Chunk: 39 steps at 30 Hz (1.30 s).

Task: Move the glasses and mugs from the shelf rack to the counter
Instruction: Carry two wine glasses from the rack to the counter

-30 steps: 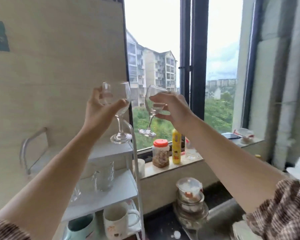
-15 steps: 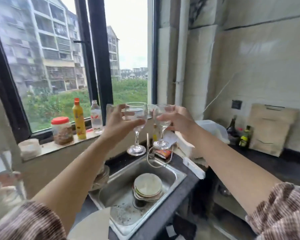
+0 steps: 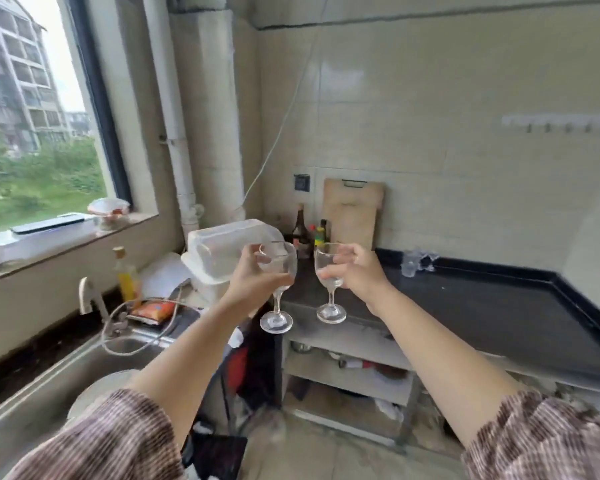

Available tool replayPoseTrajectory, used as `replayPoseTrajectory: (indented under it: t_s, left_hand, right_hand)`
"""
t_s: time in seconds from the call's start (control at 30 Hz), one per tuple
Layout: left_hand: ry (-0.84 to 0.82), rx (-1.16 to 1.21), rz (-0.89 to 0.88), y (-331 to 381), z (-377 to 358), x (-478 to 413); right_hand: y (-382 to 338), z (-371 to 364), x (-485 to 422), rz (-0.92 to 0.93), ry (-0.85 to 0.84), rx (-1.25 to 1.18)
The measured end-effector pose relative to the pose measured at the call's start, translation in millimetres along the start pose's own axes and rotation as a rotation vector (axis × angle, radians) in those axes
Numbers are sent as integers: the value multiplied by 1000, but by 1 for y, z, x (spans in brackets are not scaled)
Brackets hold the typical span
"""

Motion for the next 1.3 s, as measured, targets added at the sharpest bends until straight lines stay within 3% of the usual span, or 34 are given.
replayPoseTrajectory:
  t_s: [0.27, 0.77, 1.07, 1.3]
  left_hand:
    - [-239, -19, -18, -15, -173, -107]
    - [-467, -127, -74, -25, -414, -292]
    - [-578, -164, -26, -59, -547, -352]
    - [-537, -202, 88, -96, -667, -424]
  right_hand:
    - [68, 129, -97, -74, 191, 94]
    - [154, 301, -283, -220, 388, 227]
    - [227, 388, -378, -288, 383, 265]
    - [306, 464, -493, -344, 235, 339]
Point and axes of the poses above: each hand's wrist, its own x-axis away from the middle knuckle, its own z-axis out of the back of the hand, y = z × x, the point moved 10 cm from there along -x, towards the middle knuckle, and after that the axes turned 1 degree about z, right-handed, at the moved point
